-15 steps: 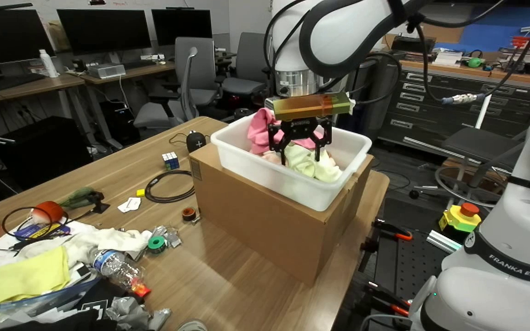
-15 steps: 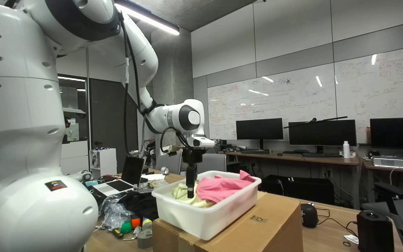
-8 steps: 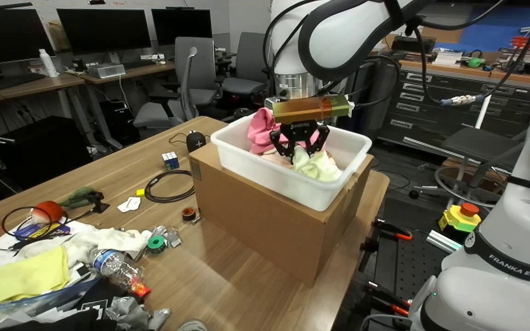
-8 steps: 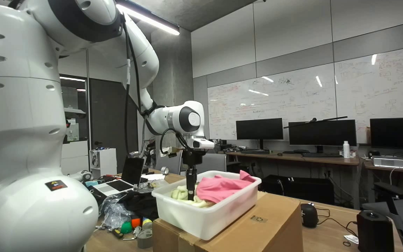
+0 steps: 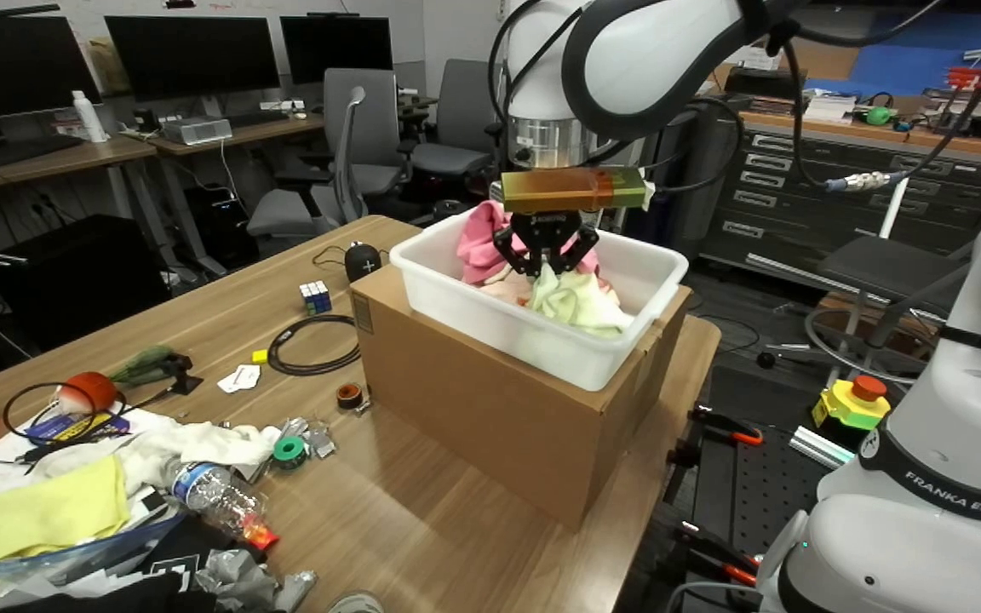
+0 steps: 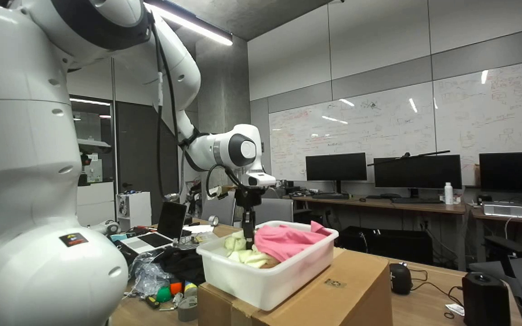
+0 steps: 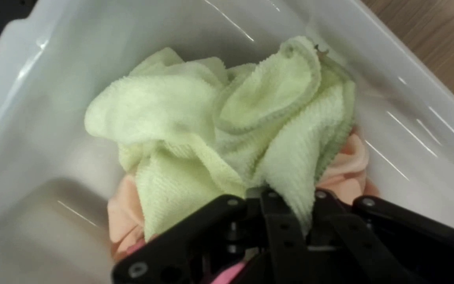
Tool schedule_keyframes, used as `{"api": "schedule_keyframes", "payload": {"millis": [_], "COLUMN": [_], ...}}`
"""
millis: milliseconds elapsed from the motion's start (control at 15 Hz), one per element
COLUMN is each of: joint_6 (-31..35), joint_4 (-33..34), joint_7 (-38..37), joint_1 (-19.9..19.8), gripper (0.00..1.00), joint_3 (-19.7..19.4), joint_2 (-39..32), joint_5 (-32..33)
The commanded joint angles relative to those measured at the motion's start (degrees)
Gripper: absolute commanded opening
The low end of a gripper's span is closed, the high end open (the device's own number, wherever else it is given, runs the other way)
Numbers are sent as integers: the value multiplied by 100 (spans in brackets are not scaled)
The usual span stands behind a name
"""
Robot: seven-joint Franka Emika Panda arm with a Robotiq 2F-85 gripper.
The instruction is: Remove the towels and t-shirts from the white storage bin
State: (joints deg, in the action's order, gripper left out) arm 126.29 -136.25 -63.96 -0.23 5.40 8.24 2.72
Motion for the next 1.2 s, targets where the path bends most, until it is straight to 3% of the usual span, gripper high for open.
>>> {"api": "schedule_keyframes", "payload": {"millis": [0,600,1133], "joint_6": [445,1218,1965], "joint_4": [-450,-872,-1246], "joint_7": [-141,-241,-141], "joint_1": [38,-208,-340], "gripper": [9,8,8], "joint_3": [75,483,499], "joint_2": [886,2677,3677], "joint_5": [271,451,92]}}
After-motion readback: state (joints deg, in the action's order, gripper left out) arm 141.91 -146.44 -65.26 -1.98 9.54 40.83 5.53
